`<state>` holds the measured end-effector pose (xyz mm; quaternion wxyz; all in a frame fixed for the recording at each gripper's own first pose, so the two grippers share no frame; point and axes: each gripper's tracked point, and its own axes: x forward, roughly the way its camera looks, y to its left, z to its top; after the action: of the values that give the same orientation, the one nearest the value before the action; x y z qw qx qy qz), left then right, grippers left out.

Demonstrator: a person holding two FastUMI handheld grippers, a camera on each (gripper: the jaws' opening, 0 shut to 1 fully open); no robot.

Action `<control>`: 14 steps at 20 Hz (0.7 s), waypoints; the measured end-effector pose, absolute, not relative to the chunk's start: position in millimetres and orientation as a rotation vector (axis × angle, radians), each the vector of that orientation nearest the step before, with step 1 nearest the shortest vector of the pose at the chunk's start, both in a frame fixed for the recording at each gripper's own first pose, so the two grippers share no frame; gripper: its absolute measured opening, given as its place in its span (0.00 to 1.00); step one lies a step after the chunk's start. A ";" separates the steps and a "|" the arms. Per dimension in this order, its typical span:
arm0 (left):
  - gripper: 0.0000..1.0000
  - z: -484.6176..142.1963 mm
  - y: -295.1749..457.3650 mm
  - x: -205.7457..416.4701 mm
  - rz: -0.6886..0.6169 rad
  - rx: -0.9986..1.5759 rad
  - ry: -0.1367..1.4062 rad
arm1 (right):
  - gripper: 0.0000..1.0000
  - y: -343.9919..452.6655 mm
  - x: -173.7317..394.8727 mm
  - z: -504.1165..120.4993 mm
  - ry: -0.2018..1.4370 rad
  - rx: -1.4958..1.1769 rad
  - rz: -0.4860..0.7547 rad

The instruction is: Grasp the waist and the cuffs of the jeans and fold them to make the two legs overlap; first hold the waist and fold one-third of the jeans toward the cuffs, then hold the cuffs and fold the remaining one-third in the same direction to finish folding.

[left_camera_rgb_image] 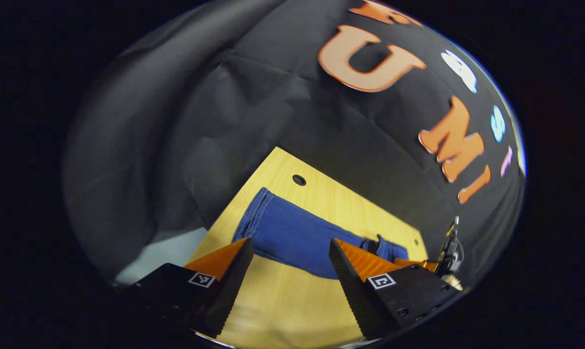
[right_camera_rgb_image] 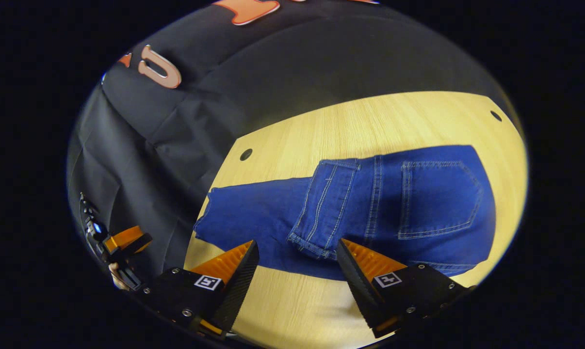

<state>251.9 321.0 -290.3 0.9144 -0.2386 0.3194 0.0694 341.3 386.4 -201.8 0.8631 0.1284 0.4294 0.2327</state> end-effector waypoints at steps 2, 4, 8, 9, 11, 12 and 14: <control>0.98 -295.3 316.4 251.7 0.193 -0.686 0.634 | 0.99 368.6 342.4 -184.6 0.870 0.248 0.499; 0.98 -313.0 323.7 246.5 0.299 -0.811 0.661 | 0.99 346.2 340.2 -172.2 0.852 0.249 0.496; 0.98 -364.9 344.0 254.8 0.449 -0.907 0.705 | 0.98 305.5 341.4 -155.9 0.842 0.307 0.488; 0.98 -374.7 348.6 257.7 0.475 -0.892 0.726 | 0.98 295.4 342.6 -153.1 0.841 0.314 0.480; 0.98 -392.9 360.6 267.6 0.512 -0.857 0.771 | 0.98 275.3 345.7 -150.4 0.845 0.319 0.457; 0.98 -400.6 364.2 270.9 0.523 -0.838 0.793 | 0.98 267.0 346.0 -149.9 0.846 0.318 0.445; 0.98 -414.9 371.1 276.1 0.558 -0.780 0.838 | 0.99 253.5 349.0 -149.4 0.846 0.330 0.427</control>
<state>276.1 371.1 -414.9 0.8040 -0.3644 0.3911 0.2604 349.0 253.5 -149.4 0.8766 0.1583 0.4057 0.2047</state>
